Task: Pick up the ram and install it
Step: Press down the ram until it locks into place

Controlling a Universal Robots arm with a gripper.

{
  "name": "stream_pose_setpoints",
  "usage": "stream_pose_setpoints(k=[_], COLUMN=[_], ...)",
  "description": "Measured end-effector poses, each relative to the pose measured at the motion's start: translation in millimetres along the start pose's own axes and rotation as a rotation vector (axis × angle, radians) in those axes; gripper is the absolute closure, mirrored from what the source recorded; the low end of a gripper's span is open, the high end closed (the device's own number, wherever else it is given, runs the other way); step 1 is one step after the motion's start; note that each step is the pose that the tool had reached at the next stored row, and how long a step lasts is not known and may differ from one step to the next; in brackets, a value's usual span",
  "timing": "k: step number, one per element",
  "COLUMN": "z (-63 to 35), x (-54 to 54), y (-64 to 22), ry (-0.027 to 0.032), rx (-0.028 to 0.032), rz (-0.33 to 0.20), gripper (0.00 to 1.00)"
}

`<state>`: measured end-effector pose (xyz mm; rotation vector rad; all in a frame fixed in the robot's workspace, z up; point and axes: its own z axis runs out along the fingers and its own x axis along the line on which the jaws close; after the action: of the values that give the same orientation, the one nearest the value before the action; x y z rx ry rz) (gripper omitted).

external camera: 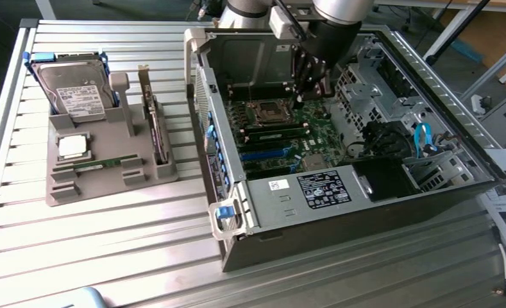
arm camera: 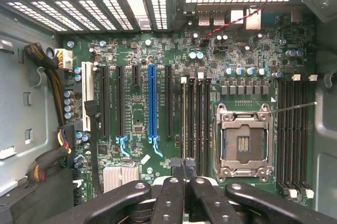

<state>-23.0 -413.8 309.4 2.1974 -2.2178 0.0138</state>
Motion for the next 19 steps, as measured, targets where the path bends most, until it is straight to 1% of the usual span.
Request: stream_pose_setpoints(k=[7, 19], z=[-7.5, -12.0], x=[0.1, 0.1], y=[0.0, 0.1], ry=[-0.0002, -0.0002], rx=[0.0, 0.0], rz=[0.0, 0.0], gripper=[0.89, 0.89])
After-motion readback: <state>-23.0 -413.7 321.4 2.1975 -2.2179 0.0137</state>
